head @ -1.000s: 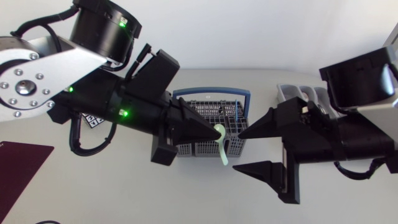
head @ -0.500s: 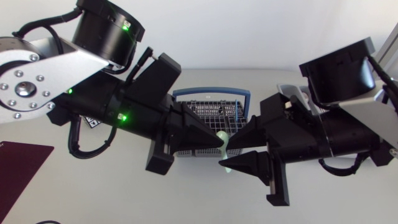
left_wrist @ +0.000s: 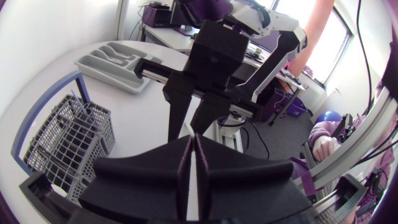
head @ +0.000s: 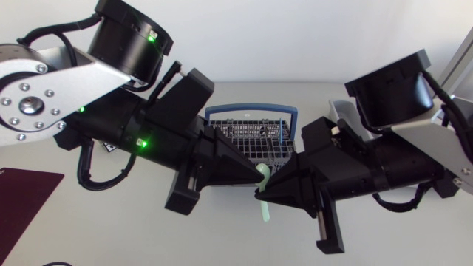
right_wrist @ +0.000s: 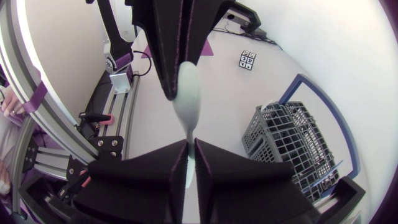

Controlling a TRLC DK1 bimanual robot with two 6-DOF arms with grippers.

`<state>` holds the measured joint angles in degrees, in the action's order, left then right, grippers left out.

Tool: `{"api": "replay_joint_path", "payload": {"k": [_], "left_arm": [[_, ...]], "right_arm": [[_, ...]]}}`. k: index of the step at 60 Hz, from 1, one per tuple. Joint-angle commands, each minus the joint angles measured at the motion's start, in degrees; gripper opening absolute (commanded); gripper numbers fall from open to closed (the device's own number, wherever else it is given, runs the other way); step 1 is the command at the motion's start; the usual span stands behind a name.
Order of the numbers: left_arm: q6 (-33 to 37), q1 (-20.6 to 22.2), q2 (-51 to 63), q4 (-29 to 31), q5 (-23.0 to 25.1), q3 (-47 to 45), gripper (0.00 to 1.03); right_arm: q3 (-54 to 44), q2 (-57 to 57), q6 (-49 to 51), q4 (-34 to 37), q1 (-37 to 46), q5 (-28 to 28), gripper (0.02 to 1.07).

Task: Transfer all utensils from the basket to the drawer tray.

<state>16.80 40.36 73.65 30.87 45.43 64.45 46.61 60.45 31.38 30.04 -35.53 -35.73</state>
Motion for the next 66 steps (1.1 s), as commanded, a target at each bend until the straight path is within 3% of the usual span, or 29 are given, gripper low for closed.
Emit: {"api": "replay_joint_path", "payload": {"k": [1,3,8,10,13,18,24,28,37,47,52,66], "left_arm": [[1.4,-0.28,0.8,0.59,1.59,0.07,0.04],[1.31,-0.37,0.71,0.59,1.59,0.07,0.04],[1.31,-1.25,0.62,0.42,1.59,0.07,0.16],[1.31,-1.69,0.62,0.42,1.59,0.15,0.28],[1.22,-1.86,0.62,0.42,1.59,0.15,0.36],[1.04,-3.53,0.53,0.15,1.24,0.77,0.66],[0.43,-5.03,0.62,-0.11,-0.61,2.09,0.83],[-1.06,-6.35,0.71,-1.17,-1.92,2.97,0.9],[-4.67,-9.95,1.41,-3.98,-7.46,3.93,0.9],[-4.05,-15.22,3.17,-3.28,-11.42,3.85,0.9],[-2.91,-16.28,3.43,-2.48,-14.05,3.14,0.9],[-2.82,-17.07,4.31,-1.87,-17.57,2.26,0.9]], "right_arm": [[0.15,0.9,-0.53,0.9,-0.16,-0.05,0.09],[0.06,0.99,-0.53,1.07,-0.16,-0.05,0.09],[-0.2,1.08,-0.26,1.51,-0.16,0.04,0.09],[-0.29,1.08,-0.17,1.77,-0.16,0.13,0.09],[-0.56,0.9,0.18,2.21,-0.07,0.31,0.09],[-1.26,0.64,0.62,3.0,0.37,0.66,0.09],[-2.23,0.46,1.67,3.97,1.6,1.01,0.09],[-2.93,0.2,2.55,4.41,3.54,1.8,0.09],[-3.72,-1.82,6.68,7.14,10.92,3.47,0.09],[-6.53,-5.87,13.62,6.96,21.82,12.61,0.09],[-7.5,-7.18,18.81,6.17,29.38,14.19,0.09],[-10.31,-3.23,32.61,-3.06,50.65,14.19,0.1]]}}
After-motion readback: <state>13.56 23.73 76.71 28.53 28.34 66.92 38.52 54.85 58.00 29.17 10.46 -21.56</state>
